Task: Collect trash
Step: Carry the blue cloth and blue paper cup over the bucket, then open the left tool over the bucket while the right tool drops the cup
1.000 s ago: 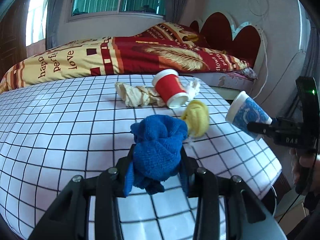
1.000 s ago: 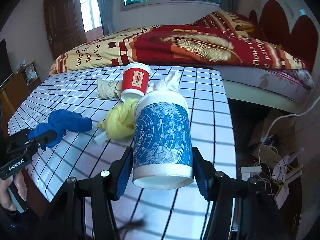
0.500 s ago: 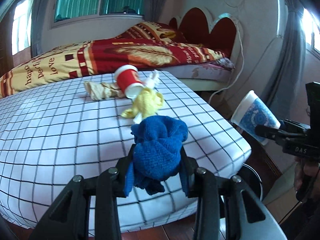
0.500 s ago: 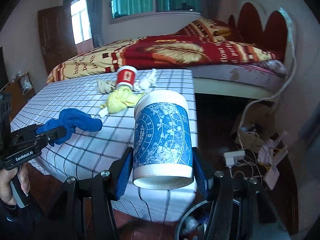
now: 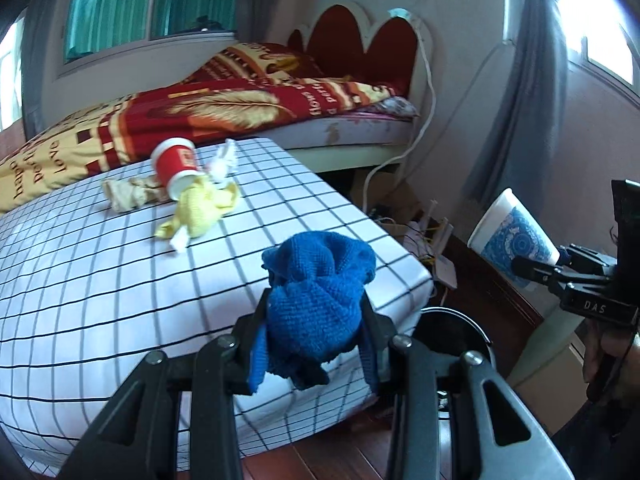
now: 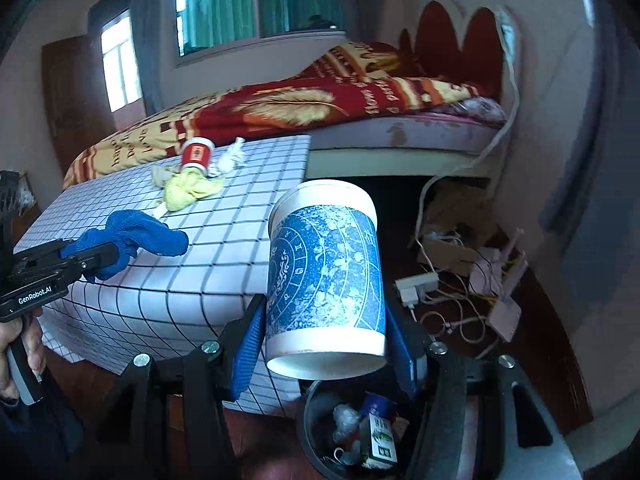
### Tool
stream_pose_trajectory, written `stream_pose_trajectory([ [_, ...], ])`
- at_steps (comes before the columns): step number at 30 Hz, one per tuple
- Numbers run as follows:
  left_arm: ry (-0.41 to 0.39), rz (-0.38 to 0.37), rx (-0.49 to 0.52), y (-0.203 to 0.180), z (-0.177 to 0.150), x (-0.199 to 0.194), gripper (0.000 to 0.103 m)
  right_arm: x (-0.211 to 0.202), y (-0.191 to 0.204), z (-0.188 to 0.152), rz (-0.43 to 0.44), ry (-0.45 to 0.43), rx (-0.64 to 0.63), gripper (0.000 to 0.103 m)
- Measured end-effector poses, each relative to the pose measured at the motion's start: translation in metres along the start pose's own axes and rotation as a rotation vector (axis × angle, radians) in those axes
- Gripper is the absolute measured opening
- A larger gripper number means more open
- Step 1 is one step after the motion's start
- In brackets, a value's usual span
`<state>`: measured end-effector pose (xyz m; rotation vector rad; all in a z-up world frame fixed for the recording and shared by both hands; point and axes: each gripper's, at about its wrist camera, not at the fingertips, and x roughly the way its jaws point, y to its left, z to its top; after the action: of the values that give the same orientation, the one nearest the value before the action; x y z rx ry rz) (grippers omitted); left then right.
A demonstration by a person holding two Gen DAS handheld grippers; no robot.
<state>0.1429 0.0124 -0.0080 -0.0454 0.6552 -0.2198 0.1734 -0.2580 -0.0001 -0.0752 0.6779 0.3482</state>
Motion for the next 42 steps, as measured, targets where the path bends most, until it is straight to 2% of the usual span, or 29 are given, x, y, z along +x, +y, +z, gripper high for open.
stream_pose_trajectory([
  [18,0.052,-0.156,0.122,-0.095,-0.009,0.026,0.039,-0.039,-0.065,-0.063,-0.108,0.037,0.086,0.059],
  [25,0.081,-0.197,0.150,-0.121,-0.017,0.036,0.039,-0.046,-0.084,-0.081,-0.131,0.061,0.117,0.059],
  [42,0.217,-0.253,0.198,-0.151,-0.055,0.079,0.039,-0.004,-0.089,-0.120,-0.115,0.211,0.086,0.059],
])
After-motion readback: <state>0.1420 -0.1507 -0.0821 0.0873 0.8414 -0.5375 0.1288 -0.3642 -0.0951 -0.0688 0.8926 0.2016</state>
